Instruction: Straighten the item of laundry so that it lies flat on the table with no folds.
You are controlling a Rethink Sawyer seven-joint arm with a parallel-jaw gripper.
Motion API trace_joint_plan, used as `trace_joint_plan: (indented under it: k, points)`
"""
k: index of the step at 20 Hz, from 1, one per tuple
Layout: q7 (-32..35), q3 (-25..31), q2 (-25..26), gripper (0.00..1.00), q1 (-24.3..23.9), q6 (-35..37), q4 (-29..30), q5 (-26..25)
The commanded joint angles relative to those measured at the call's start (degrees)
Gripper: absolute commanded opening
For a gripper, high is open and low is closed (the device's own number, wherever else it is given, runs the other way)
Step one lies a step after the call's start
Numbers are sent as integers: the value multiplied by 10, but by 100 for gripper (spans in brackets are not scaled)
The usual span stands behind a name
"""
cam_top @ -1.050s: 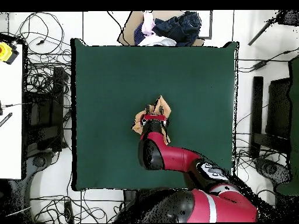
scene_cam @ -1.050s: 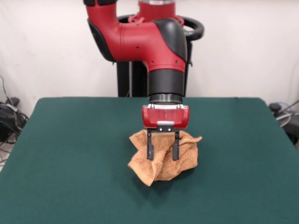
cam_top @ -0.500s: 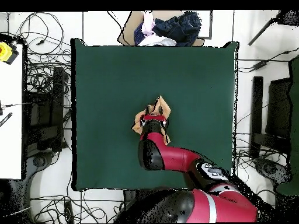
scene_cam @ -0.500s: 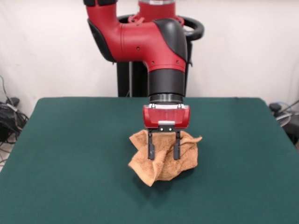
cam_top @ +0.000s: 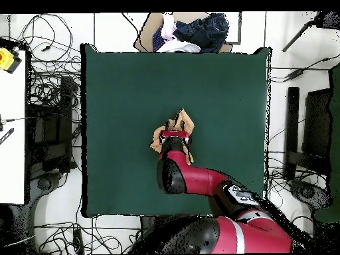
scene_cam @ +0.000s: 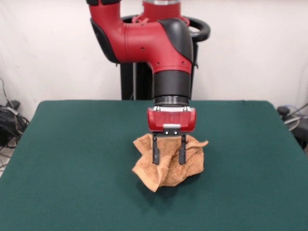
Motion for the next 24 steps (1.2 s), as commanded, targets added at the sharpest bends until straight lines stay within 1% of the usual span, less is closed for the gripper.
trace_joint_plan:
  k: [1,8,14,24]
  points:
    - [80,-3,-19,100,14,55,-28,-2]
    - [70,-12,-21,100,13,57,-31,-9]
    - [59,-30,-32,100,27,68,-32,0]
    - [65,-32,-13,100,32,58,-45,-1]
